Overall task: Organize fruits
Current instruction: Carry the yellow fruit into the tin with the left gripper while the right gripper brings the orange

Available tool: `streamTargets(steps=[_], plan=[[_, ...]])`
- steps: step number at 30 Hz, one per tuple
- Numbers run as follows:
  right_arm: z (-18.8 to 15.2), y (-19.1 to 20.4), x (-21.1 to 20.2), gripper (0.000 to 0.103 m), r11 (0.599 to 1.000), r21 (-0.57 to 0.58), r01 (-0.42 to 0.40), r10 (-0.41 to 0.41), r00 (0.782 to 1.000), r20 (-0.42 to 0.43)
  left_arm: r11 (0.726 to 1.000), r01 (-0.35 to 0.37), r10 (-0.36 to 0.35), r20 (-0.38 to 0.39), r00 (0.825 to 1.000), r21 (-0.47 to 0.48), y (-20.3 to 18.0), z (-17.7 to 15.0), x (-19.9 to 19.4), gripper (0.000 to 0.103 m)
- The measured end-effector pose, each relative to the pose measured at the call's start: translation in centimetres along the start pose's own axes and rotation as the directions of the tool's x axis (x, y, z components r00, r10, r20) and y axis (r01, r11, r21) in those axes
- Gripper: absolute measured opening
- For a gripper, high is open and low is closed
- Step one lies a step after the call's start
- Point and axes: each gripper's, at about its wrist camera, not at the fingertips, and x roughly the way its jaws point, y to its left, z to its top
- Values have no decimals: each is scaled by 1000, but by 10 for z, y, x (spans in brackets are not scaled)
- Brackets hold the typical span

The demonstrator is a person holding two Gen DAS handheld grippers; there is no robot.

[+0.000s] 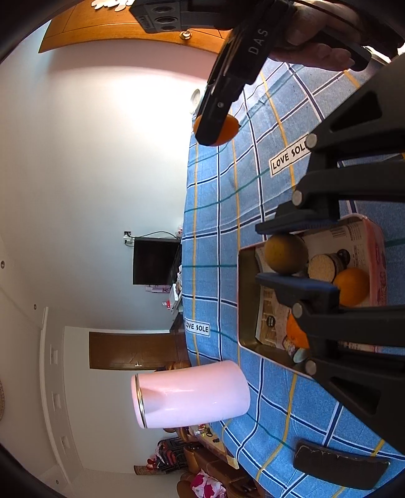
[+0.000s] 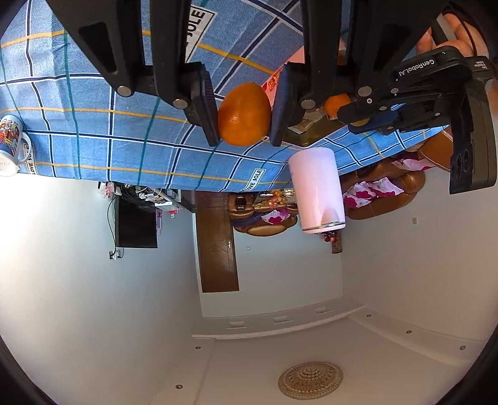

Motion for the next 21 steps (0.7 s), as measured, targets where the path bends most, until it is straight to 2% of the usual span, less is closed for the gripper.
streamTargets(steps=[11, 21], plan=[[4, 35, 21, 34, 997, -53, -53, 51, 998, -21, 997, -61, 62, 17, 998, -39, 32, -3, -10, 27], [-6, 62, 60, 35, 992, -63, -109, 103, 990, -99, 990, -103, 101, -27, 995, -93, 62, -15, -4, 27]])
